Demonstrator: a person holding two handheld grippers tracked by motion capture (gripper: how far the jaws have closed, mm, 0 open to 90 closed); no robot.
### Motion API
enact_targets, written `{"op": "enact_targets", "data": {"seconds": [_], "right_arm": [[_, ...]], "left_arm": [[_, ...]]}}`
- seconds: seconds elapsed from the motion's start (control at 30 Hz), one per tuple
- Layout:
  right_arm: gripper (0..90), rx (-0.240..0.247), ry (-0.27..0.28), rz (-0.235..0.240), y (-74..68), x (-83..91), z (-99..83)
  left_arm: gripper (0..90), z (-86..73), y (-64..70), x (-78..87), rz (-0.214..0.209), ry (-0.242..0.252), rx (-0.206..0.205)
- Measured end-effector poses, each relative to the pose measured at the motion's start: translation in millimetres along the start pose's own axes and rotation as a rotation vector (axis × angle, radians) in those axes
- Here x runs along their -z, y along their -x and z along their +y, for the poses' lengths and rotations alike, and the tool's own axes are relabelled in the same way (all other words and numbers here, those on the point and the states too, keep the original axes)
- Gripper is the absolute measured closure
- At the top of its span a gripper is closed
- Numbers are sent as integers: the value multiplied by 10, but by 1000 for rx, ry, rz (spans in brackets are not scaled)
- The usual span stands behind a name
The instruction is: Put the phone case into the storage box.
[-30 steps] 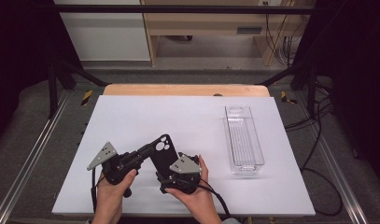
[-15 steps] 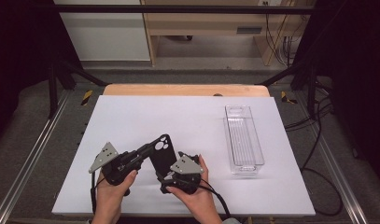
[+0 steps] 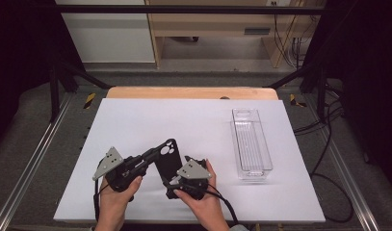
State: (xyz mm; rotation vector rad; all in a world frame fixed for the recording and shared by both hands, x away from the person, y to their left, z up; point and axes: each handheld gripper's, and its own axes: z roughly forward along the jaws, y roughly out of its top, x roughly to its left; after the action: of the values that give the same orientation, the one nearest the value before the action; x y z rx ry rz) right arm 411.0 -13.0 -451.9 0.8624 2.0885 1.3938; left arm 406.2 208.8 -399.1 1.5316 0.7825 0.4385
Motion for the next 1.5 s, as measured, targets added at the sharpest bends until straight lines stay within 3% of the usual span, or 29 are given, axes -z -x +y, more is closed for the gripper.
{"op": "enact_targets", "data": {"seconds": [0.37, 0.77, 1.1, 1.5], "right_arm": [[72, 15, 14, -19, 15, 20, 13], [96, -3, 75, -92, 33, 29, 37], [42, -35, 101, -44, 37, 102, 87], [32, -36, 125, -69, -3, 123, 135]], "left_arm": [[810, 19, 19, 17, 15, 13, -35], [810, 23, 30, 38, 27, 26, -62], [810, 31, 94, 22, 22, 37, -88], [810, 18, 165, -4, 7, 40, -104]]}}
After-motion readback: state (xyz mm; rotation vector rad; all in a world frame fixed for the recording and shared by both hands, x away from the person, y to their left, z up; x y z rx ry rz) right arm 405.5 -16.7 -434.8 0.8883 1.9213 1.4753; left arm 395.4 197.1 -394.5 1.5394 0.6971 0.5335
